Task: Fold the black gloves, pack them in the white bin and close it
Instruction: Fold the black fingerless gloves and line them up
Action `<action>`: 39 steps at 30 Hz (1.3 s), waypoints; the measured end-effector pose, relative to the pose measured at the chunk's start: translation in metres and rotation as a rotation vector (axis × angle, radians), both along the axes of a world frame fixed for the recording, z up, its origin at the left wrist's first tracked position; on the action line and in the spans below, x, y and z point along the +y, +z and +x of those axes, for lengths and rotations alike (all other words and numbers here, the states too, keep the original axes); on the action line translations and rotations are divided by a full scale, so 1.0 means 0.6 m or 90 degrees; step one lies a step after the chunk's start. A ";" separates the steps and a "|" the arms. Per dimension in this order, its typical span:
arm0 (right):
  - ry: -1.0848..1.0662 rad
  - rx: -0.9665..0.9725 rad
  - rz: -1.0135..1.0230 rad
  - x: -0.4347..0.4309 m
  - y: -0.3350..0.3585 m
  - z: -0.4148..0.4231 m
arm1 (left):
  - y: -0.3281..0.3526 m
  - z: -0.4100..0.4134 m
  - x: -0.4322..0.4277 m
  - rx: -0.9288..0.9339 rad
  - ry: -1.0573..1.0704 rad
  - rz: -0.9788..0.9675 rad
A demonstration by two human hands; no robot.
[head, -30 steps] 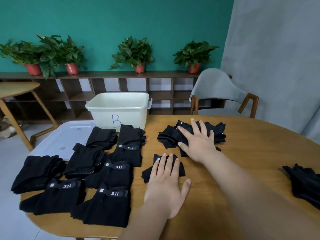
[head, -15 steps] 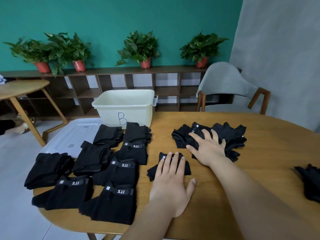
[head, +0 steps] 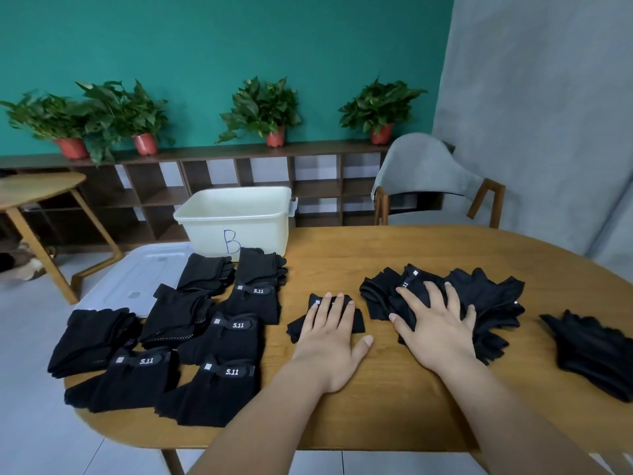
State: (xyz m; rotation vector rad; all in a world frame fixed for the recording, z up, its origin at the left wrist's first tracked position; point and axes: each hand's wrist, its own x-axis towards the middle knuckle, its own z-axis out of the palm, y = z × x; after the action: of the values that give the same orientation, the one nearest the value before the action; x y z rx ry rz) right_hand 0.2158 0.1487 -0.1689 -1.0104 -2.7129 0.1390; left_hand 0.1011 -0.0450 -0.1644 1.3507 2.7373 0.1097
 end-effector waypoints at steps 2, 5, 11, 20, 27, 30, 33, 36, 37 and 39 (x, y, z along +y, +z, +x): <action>-0.002 0.010 0.007 -0.003 -0.003 0.002 | 0.003 -0.015 0.010 -0.004 0.004 -0.005; -0.004 0.017 0.022 -0.004 -0.005 0.002 | 0.006 -0.042 0.029 -0.008 0.015 -0.008; 0.004 0.020 0.037 -0.002 -0.008 0.001 | 0.017 -0.113 0.069 -0.017 0.038 -0.001; 0.015 0.029 0.037 0.005 -0.008 -0.003 | 0.002 -0.187 0.102 0.059 0.039 0.096; 0.016 0.028 0.048 0.007 -0.013 -0.005 | -0.002 -0.157 0.096 0.157 0.098 0.183; 0.013 0.024 0.050 0.005 -0.013 -0.006 | -0.005 -0.154 0.094 0.118 0.124 0.136; 0.015 0.024 0.037 0.004 -0.012 -0.007 | -0.008 -0.161 0.092 0.105 0.120 0.115; 0.020 0.030 0.034 0.005 -0.007 -0.006 | -0.010 -0.169 0.093 0.102 0.130 0.107; 0.024 0.033 0.030 0.006 -0.006 -0.007 | -0.011 -0.170 0.093 0.107 0.133 0.110; 0.034 0.033 0.023 0.010 -0.004 -0.010 | -0.009 -0.166 0.091 0.128 0.133 0.129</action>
State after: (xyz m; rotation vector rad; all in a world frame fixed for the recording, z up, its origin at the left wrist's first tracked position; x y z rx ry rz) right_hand 0.2099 0.1549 -0.1715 -0.9113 -2.6870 0.1240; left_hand 0.0013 0.0095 -0.1700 1.1713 3.1054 0.2869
